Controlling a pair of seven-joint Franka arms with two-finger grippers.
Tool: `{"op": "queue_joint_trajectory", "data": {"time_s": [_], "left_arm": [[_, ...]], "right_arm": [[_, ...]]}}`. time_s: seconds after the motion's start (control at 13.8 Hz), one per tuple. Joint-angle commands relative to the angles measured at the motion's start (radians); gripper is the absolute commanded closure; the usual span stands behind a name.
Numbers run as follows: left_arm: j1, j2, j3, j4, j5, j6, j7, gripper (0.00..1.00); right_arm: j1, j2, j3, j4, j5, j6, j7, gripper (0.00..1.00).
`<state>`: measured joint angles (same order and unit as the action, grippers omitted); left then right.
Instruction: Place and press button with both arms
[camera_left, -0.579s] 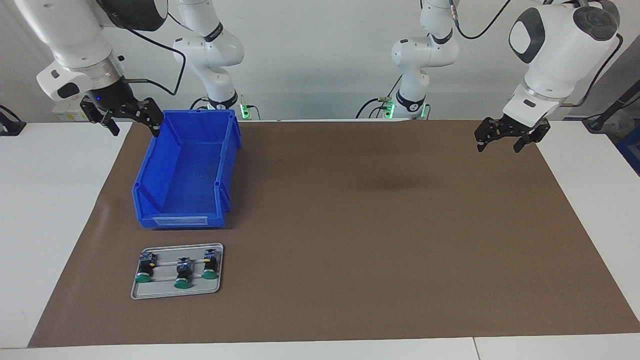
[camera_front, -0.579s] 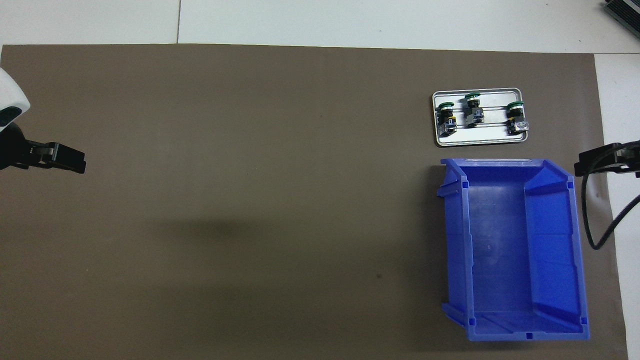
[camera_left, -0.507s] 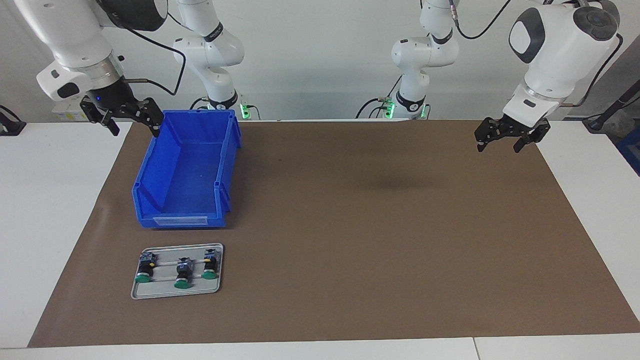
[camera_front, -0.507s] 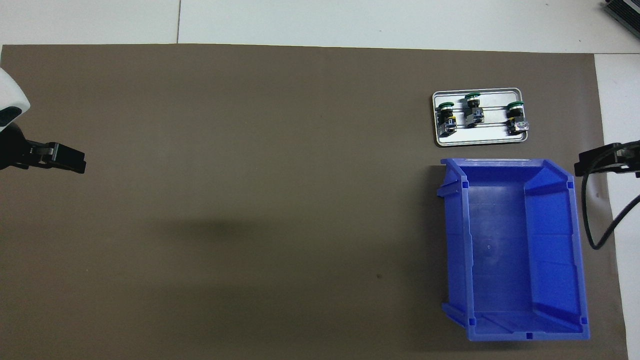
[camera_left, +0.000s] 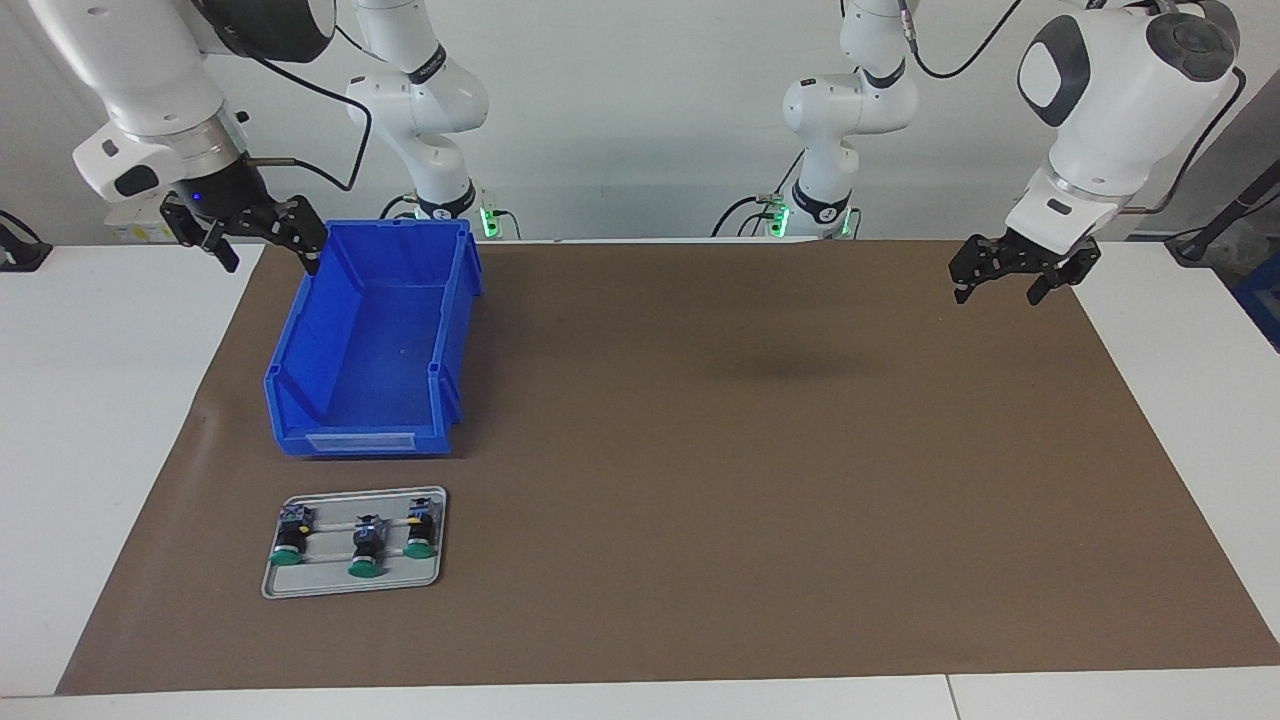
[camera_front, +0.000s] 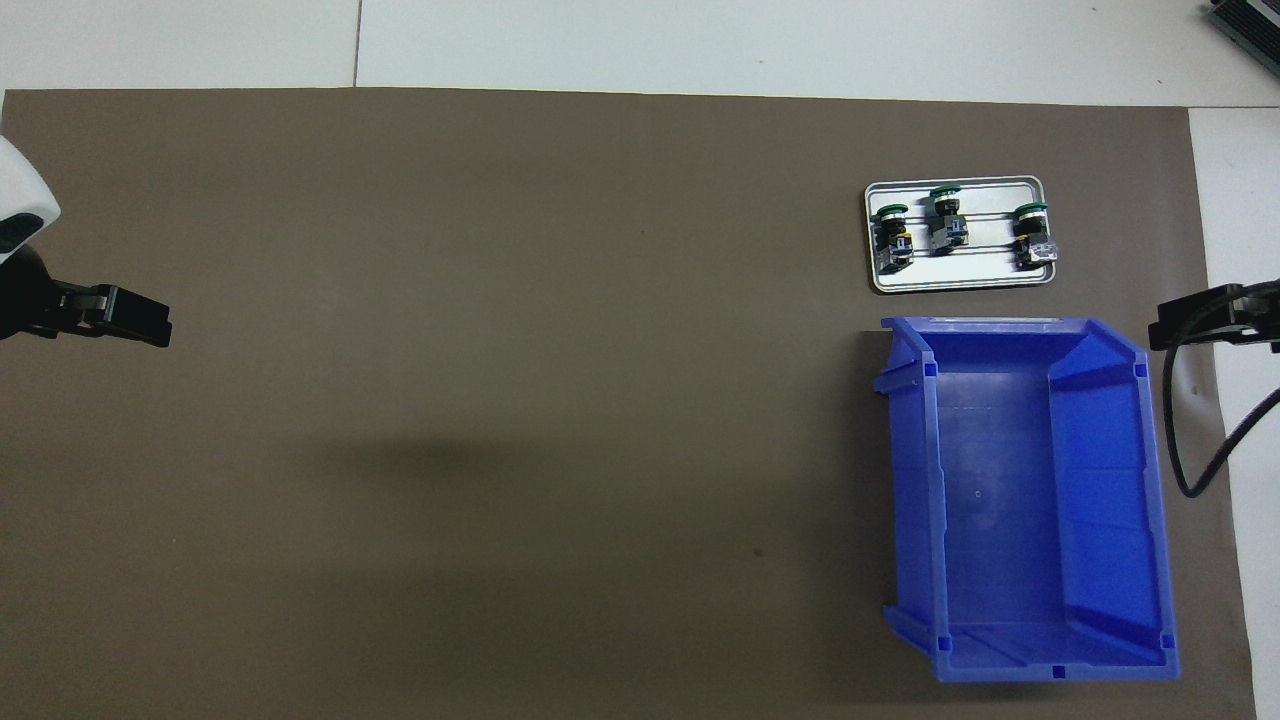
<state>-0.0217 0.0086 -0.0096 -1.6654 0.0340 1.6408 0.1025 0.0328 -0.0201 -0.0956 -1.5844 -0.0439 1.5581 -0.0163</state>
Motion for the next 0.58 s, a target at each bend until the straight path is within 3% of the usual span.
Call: {"op": "queue_joint_trajectory", "data": {"time_s": [0.0,0.14,0.51], "left_arm": [[0.003,-0.027,-0.004,-0.033,0.018,0.016,-0.006,0.0],[0.003,-0.029,-0.004,-0.033,0.018,0.016,-0.004,0.0],[0.003,-0.027,-0.004,-0.033,0.018,0.016,-0.004,0.0]], "right_arm": [[-0.019,-0.006,0.01,-0.032,-0.002,0.097,-0.013,0.0],[-0.019,0.037,0.01,-0.06,-0.002,0.236,-0.016,0.0],[-0.01,0.374,0.011,0.016,0.035,0.581,-0.014,0.0]]}}
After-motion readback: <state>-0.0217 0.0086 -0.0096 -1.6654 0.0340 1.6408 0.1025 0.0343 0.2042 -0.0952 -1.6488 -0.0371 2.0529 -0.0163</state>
